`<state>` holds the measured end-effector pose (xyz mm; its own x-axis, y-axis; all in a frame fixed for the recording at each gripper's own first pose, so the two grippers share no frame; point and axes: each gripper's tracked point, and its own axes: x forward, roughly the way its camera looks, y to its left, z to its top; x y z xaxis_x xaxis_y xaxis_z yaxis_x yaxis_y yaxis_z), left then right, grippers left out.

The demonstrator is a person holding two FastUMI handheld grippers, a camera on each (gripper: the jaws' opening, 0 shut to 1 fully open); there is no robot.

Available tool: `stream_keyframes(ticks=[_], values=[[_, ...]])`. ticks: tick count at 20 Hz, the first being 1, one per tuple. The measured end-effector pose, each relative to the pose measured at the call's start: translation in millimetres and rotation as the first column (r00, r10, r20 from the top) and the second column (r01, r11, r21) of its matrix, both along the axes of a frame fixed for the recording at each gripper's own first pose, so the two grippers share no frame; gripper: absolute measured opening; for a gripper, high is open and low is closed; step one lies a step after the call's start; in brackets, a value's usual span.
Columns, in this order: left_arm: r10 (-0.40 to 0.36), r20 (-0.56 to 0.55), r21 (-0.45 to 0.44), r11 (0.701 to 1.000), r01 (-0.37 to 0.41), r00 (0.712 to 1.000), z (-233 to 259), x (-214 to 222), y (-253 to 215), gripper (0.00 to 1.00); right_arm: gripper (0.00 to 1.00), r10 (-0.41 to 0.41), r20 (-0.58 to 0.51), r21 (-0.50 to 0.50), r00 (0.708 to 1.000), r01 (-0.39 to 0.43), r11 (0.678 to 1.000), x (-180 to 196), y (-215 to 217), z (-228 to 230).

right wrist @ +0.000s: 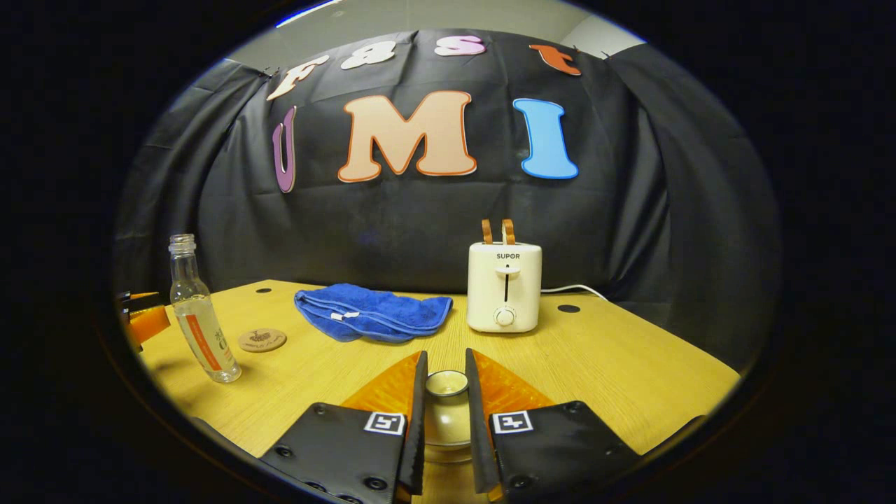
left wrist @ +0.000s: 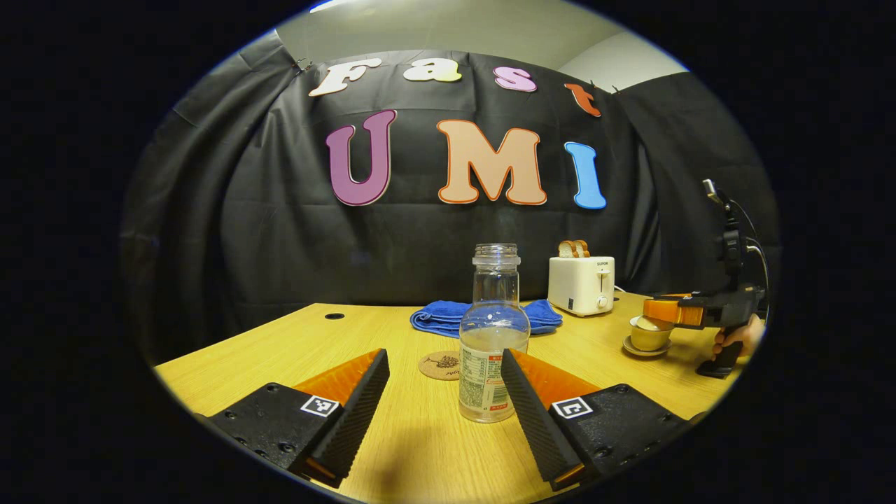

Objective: Open the teacup lid with one hand, grasp the water bottle and pour water into the teacup with the other hand; after pouring, place the water bottle on the coaster and then close the teacup lid.

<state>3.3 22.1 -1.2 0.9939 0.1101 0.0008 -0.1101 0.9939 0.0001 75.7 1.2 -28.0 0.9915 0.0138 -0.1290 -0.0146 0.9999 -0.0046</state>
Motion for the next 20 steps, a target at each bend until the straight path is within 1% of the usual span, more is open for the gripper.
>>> stream_keyframes(ticks=[2,4,6,9,10,12,13,20], values=[[-0.007,0.001,0.0,1.0,0.007,1.0,-0.2,-1.3,-1.5,0.94,0.31,-0.007,0.041,0.017,0.999,0.006,1.0,-4.1,-2.2,6.0],[-0.018,0.001,-0.001,1.0,0.018,1.0,0.5,0.8,-4.2,0.94,0.32,-0.022,0.086,0.012,0.996,0.021,1.0,-8.0,-5.3,13.2],[-0.039,0.002,-0.001,0.999,0.039,0.999,1.0,2.8,-8.1,0.94,0.31,-0.039,0.079,0.014,0.996,0.038,0.999,-9.5,-9.6,10.7],[-0.099,0.006,-0.002,0.995,0.099,0.995,2.2,7.4,-21.2,0.94,0.31,-0.054,0.082,0.013,0.995,0.053,0.999,-14.6,-16.8,12.6],[-0.118,0.004,-0.002,0.993,0.118,0.993,0.5,8.4,-25.2,0.94,0.31,-0.073,0.085,0.011,0.994,0.072,0.997,-17.5,-22.3,13.3],[-0.162,0.004,-0.002,0.987,0.162,0.987,0.7,18.0,-34.9,0.94,0.31,-0.141,0.092,0.007,0.986,0.141,0.99,-24.8,-39.7,15.5],[-0.175,0.003,-0.002,0.985,0.175,0.985,1.4,22.8,-37.0,0.94,0.3,-0.155,0.096,0.008,0.983,0.154,0.988,-27.7,-43.4,16.8],[-0.227,-0.004,-0.003,0.974,0.227,0.974,-1.0,50.7,-45.2,0.94,0.31,-0.181,0.098,0.005,0.979,0.182,0.983,-42.7,-55.9,17.5]])
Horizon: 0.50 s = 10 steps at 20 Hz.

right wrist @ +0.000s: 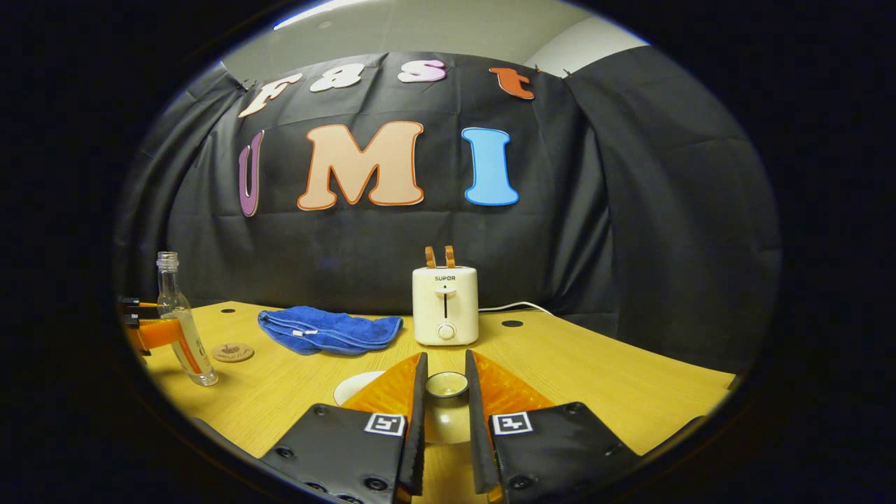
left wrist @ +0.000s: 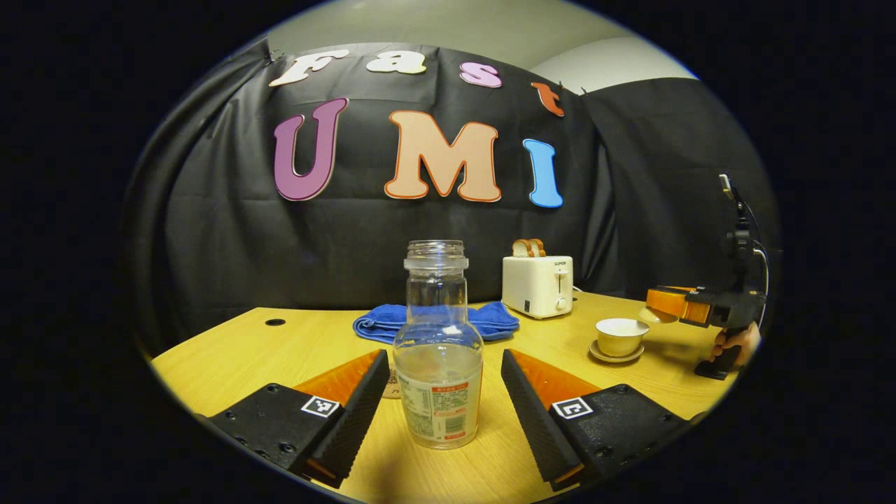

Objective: Open the teacup lid with one hand, grasp the water bottle and pour water into the teacup with the other hand; after pouring, place the water bottle on the coaster and then close the teacup lid.

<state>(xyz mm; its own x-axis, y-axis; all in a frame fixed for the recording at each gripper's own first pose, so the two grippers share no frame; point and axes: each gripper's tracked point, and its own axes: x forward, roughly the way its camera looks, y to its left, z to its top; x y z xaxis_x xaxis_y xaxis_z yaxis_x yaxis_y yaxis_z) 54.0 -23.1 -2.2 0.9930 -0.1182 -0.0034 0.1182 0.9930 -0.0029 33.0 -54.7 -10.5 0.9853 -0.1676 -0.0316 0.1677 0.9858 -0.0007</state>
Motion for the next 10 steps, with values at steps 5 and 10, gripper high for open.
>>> stream_keyframes(ticks=[5,10], values=[[0.019,-0.008,0.001,1.0,-0.019,1.0,-0.1,18.9,3.7,0.94,0.31,0.004,0.0,0.0,1.0,-0.004,1.0,-4.0,-3.0,0.2],[0.016,-0.015,0.004,1.0,-0.016,1.0,-2.3,29.0,4.7,0.78,0.31,0.024,-0.003,0.001,1.0,-0.024,1.0,-7.8,-2.3,0.7]])
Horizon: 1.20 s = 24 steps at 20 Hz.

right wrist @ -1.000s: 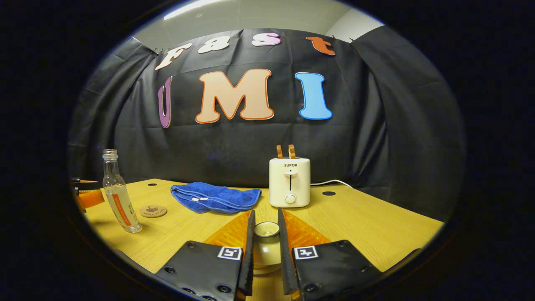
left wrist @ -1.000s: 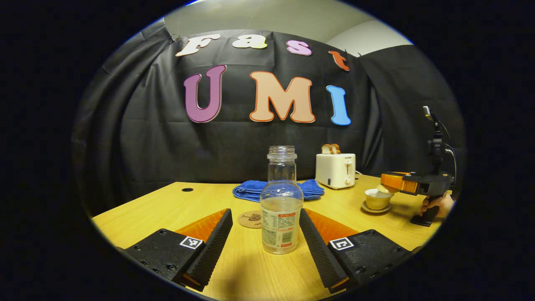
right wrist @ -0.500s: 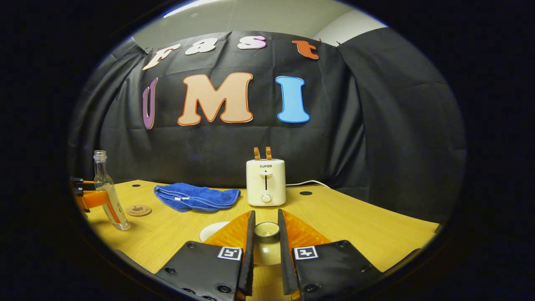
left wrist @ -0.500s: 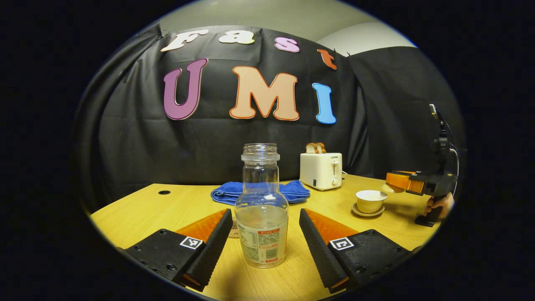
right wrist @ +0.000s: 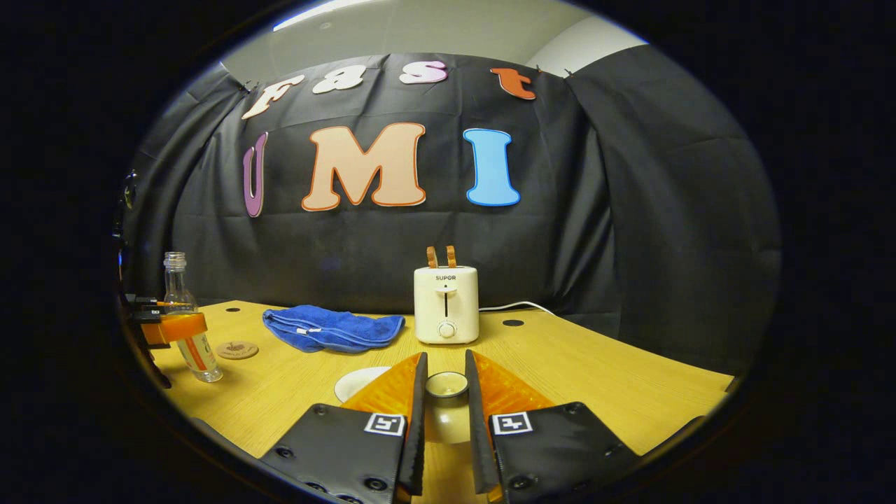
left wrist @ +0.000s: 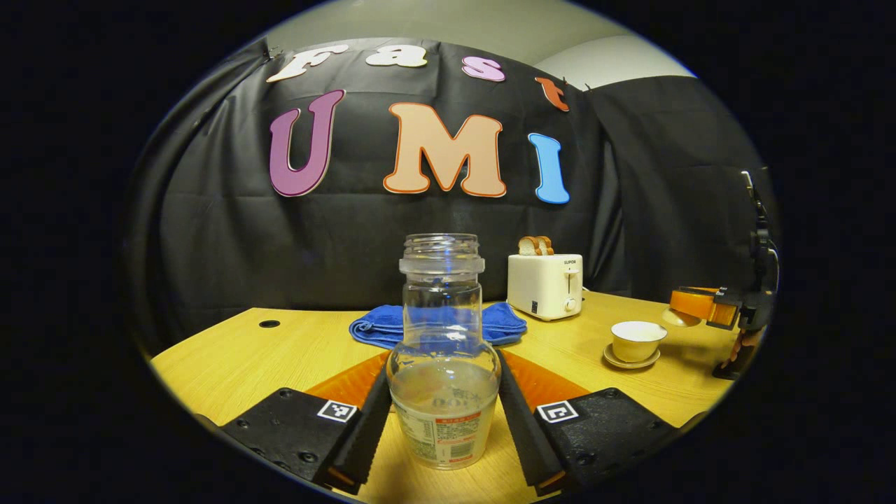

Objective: Open the teacup lid with one hand, grasp the water bottle and pour water into the teacup with the other hand; after pouring, place the water bottle on the coaster and then close the teacup lid.

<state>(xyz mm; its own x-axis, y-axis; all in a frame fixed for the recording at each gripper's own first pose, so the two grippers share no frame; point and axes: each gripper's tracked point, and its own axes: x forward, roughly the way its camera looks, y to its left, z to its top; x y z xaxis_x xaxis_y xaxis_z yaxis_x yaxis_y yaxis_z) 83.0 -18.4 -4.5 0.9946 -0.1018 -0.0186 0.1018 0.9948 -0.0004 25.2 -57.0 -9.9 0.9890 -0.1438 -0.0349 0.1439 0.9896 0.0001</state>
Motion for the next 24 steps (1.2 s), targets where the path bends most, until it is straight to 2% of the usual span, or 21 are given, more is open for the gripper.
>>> stream_keyframes(ticks=[6,9,12,14,19,24], values=[[-0.028,-0.003,0.008,1.0,0.028,1.0,-0.7,1.8,-5.7,0.7,0.31,0.002,0.001,0.001,1.0,-0.002,1.0,-1.5,-1.4,0.5],[-0.062,-0.001,0.05,0.997,0.062,0.998,-0.5,-1.2,-10.6,0.69,0.3,-0.005,0.001,0.0,1.0,0.005,1.0,-2.9,-2.7,0.7],[-0.044,-0.003,0.067,0.997,0.044,0.999,0.9,2.5,-4.2,0.67,0.31,-0.005,0.002,0.0,1.0,0.005,1.0,-2.7,-2.5,1.0],[-0.016,-0.022,0.142,0.99,0.019,1.0,-0.2,6.6,0.8,0.67,0.31,-0.005,0.001,0.0,1.0,0.005,1.0,-2.5,-2.6,0.9],[0.005,0.025,0.377,0.926,-0.014,1.0,33.9,15.8,5.3,0.67,0.31,-0.005,-0.001,0.001,1.0,0.005,1.0,-3.1,-4.9,0.9],[-0.023,0.046,0.568,0.823,-0.007,0.999,55.7,26.1,-12.9,0.67,0.31,-0.014,-0.004,0.0,1.0,0.014,1.0,-5.9,-12.4,0.3]])
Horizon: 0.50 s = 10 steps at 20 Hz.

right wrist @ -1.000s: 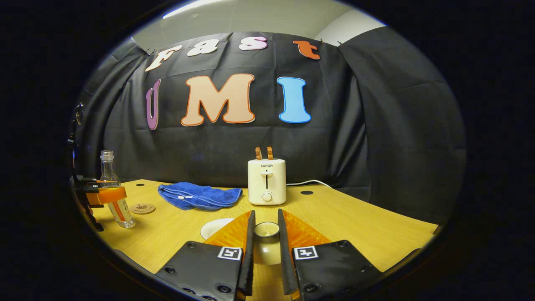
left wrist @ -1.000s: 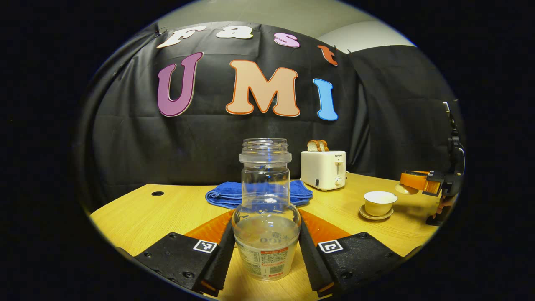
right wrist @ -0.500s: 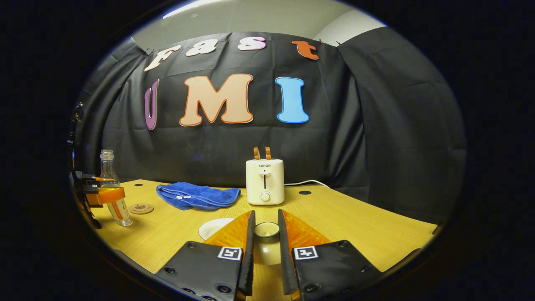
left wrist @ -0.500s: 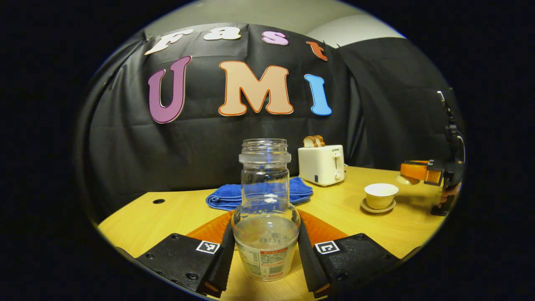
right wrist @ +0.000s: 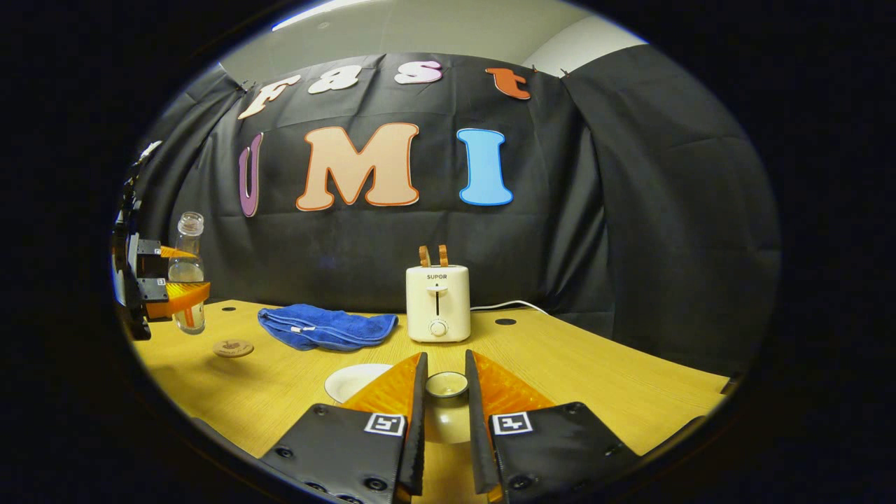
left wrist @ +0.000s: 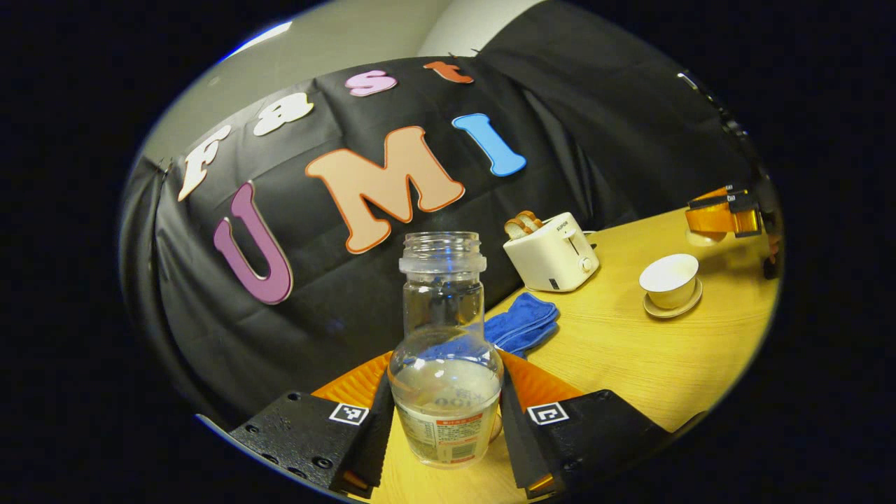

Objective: Open the teacup lid with one hand, grasp the water bottle and pour water into the teacup with the other hand; after pouring, place the water bottle on the coaster and then close the teacup lid.

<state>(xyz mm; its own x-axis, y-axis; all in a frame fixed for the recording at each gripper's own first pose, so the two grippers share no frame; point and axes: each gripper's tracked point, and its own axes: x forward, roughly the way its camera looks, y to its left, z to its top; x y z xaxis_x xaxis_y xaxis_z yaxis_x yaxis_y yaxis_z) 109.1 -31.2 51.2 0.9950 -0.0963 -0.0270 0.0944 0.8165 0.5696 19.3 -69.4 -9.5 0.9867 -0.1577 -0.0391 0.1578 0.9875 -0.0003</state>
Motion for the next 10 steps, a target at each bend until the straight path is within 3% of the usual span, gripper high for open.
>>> stream_keyframes(ticks=[3,10], values=[[-0.035,-0.005,0.125,0.992,0.035,0.999,-1.8,9.8,-22.3,0.67,0.31,0.0,-0.001,0.0,1.0,0.0,1.0,-0.9,-6.9,0.4],[-0.104,-0.067,0.288,0.95,0.119,0.992,-30.9,31.1,-82.2,0.67,0.31,-0.03,0.0,-0.002,1.0,0.03,1.0,-4.7,-28.3,0.8]])
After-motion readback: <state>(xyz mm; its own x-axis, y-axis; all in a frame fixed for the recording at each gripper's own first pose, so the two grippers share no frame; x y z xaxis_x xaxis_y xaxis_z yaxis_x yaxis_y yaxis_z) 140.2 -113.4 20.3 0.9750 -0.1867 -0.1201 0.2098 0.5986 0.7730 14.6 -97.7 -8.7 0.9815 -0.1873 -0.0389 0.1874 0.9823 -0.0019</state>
